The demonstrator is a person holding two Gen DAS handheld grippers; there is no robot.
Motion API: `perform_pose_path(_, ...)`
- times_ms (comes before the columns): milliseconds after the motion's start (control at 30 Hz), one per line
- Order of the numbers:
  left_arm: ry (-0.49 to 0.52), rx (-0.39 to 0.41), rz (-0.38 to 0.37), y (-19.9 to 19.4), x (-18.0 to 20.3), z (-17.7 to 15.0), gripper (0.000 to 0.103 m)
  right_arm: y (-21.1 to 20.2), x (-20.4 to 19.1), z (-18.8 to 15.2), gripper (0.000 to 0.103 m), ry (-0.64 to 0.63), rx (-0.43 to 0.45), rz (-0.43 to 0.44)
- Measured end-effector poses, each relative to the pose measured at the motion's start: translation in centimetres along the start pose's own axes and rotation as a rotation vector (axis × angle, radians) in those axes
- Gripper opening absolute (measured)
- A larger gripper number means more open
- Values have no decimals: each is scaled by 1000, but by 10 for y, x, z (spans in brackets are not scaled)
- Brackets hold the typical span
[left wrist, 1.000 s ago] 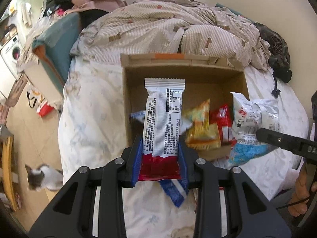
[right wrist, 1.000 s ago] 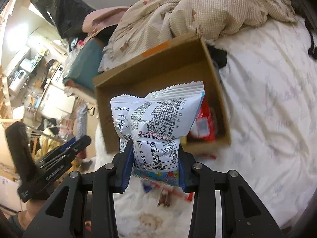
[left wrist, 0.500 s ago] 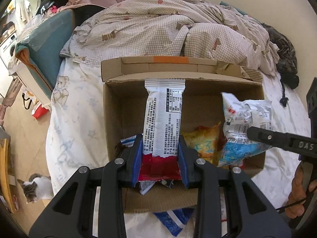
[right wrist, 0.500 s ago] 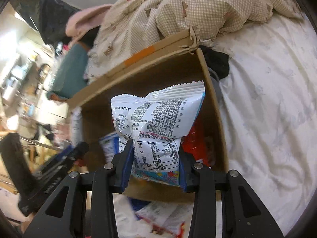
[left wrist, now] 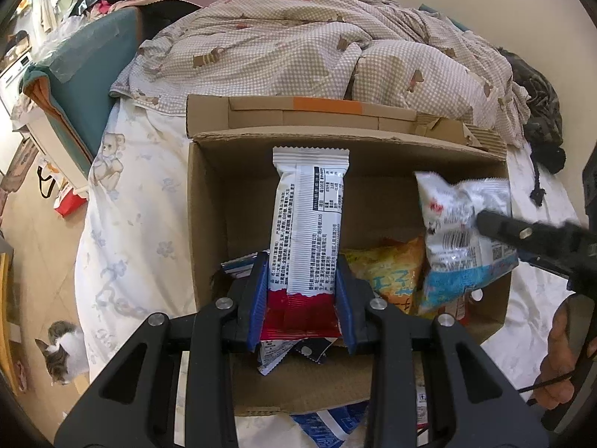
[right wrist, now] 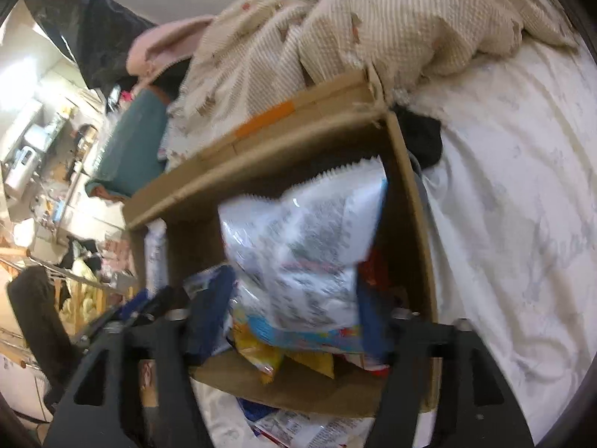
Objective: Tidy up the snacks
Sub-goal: 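Lower the snack bar into the box with left gripper while right lowers white-blue packet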
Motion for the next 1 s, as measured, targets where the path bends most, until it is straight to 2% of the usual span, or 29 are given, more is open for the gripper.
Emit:
perform_pose_path(33,1,1,-1,0,1,0,30,-3,-1,1,90,1,23,-3)
perform_pose_path(200,10,2,-2,0,3,0,30,-23,-4,6,90,-56,106,-79)
perform_pose_path(300,5,3,0,0,2,0,30,-28,-7,5,90,-71,108,-74)
perform_pose_path(400,-7,1,-4,0,0,0,30,-37,-7,5,90,-73,162,-130)
perform_pose_path(467,-11,3,-3,0,-1,1,30,-40,-10,6,90,-91,178,-137)
perform_pose_path(533,-11,1,-5,0,-1,1,35,-43,-14,6,90,-108,188,-122)
perform_pose_path(567,-13,1,-11,-1,-1,1,44,-44,-16,5,90,-113,194,-123)
perform_pose_path(600,-15,4,-17,-2,-1,1,57,-44,-17,5,90,-121,195,-126)
perform_pose_path(700,-24,24,-25,-7,-1,2,84,-43,-18,4,90,-132,185,-130)
perform_pose_path(1000,-25,54,-11,-19,-3,0,85,-43,-15,-2,90,-122,172,-130)
Point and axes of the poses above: each gripper's, at about its wrist camera, not at the fingertips, and y roughly the way its jaws point, x to its right, z to its top, the point moved 3 cm from there along y, roughly the way its jaws point, and after that the axes turned 2 degrees about -x, right-handed, at the moved point
